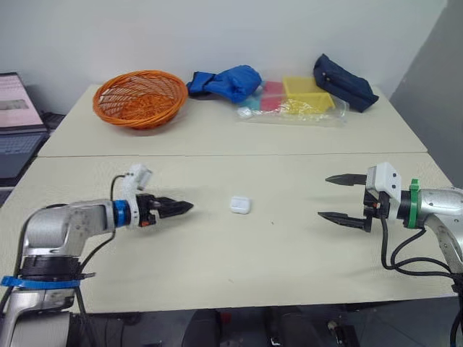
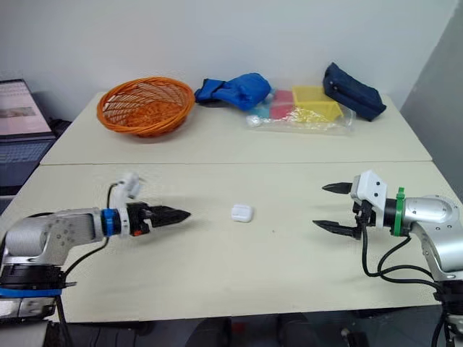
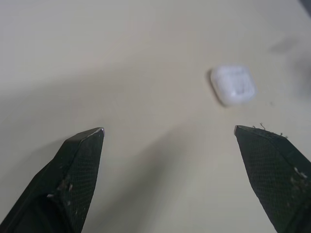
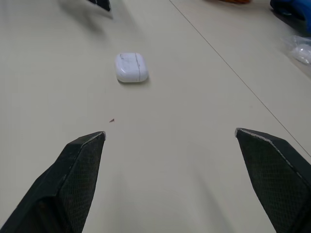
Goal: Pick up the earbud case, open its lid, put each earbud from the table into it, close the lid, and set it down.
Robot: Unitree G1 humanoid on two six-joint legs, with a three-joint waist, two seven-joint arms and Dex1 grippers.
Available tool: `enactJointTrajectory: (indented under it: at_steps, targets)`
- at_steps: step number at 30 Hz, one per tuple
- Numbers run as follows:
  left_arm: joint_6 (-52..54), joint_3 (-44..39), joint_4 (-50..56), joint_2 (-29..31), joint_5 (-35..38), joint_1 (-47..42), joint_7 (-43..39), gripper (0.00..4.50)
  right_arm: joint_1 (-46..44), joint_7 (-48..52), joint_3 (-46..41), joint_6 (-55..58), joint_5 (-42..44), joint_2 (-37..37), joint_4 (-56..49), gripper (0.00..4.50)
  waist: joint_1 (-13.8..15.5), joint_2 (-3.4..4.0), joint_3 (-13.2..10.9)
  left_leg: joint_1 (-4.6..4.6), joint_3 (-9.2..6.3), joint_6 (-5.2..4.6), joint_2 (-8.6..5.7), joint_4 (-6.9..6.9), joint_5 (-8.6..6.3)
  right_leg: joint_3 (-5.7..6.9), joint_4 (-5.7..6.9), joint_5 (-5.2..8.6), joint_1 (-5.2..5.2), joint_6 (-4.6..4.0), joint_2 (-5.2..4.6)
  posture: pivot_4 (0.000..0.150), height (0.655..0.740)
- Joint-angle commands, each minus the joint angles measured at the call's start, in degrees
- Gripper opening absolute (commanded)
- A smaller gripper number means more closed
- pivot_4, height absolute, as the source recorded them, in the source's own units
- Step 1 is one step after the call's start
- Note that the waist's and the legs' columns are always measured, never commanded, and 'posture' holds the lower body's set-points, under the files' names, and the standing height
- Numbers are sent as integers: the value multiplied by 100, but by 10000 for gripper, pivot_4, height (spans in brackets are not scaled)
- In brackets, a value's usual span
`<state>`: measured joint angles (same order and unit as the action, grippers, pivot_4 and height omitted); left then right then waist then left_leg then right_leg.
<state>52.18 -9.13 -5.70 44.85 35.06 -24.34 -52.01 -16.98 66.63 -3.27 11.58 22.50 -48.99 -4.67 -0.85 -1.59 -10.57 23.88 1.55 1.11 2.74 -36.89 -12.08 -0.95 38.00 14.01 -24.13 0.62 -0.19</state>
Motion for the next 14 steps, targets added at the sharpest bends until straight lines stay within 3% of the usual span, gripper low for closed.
enactJointTrajectory:
  at_steps: [1,4,10,14]
  targets:
    - [-1839,-151,252,254,-637,-63,-360,44879,-31,243,-231,16,230,-63,131,45000,63,-1,0,2,6,0,-2,-3,0,-4,-2,1,1,-2,-6,1500,7400]
    - [-3441,-203,510,426,-1255,311,-573,44879,25,310,-354,305,508,-75,115,45000,75,-1,0,4,23,1,-2,-1,0,-14,-9,-1,0,-1,-27,1500,7400]
    - [-4145,-137,188,356,-1541,288,-519,44879,-189,224,-317,278,421,9,106,45000,74,0,0,3,29,0,-4,4,-1,-6,-6,2,-2,16,-46,1500,7400]
    - [-3978,9,172,261,-1484,262,-652,44879,-133,243,-284,311,378,-21,113,45000,76,0,0,0,27,0,-6,-4,0,-6,-2,0,3,18,-33,1500,7400]
